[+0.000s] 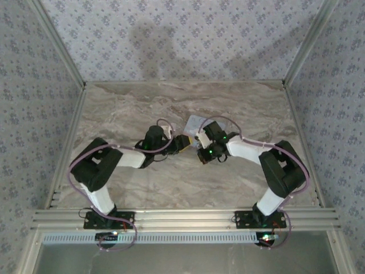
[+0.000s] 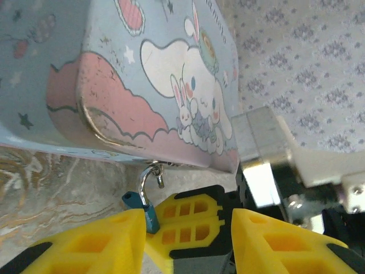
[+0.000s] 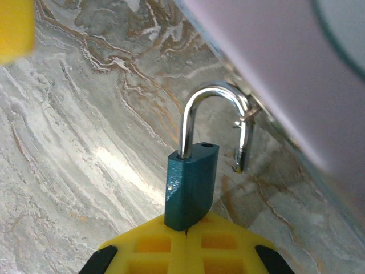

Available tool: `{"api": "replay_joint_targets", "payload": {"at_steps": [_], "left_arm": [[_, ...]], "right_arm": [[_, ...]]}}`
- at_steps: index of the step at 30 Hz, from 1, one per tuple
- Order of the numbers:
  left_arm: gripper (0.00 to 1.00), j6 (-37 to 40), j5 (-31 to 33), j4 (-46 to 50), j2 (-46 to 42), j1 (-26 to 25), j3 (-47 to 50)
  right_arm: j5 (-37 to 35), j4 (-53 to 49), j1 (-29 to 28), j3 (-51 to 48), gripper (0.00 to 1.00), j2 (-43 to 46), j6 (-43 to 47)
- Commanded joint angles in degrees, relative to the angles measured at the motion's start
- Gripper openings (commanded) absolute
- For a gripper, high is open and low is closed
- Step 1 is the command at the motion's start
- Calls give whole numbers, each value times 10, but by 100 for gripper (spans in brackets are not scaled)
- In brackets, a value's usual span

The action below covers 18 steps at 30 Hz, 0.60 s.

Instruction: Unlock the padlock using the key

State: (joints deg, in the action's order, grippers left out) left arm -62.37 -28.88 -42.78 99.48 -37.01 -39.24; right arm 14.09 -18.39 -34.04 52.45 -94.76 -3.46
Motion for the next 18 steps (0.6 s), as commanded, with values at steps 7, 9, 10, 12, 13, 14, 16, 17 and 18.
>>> {"api": "replay_joint_targets", "payload": {"at_steps": [7, 9, 10, 12, 13, 14, 16, 17, 18], "left_arm": [[49, 125, 138, 242, -99, 33, -27], [51, 152, 196, 307, -119, 38, -44], [52, 163, 217, 328, -127, 42, -53], [54, 179, 229, 344, -130, 53, -67], [55, 187, 224, 347, -123, 60, -78], [56, 193, 221, 350, -115, 65, -88], [57, 208, 214, 355, -90, 72, -119], [57, 213, 211, 357, -77, 73, -133], [56, 220, 205, 359, -61, 74, -150]], "right_arm": [[-76, -92, -50, 114, 0, -58, 109], [-84, -106, -55, 122, 0, -62, 117], [-89, -110, -57, 124, 0, -62, 120], [-98, -112, -62, 123, 0, -60, 127], [-103, -114, -64, 122, 0, -58, 131], [-106, -111, -66, 121, 0, -56, 133], [-106, -109, -68, 122, 0, -53, 136], [-109, -109, -70, 125, 0, -53, 137], [-112, -114, -71, 129, 0, -55, 137]]}}
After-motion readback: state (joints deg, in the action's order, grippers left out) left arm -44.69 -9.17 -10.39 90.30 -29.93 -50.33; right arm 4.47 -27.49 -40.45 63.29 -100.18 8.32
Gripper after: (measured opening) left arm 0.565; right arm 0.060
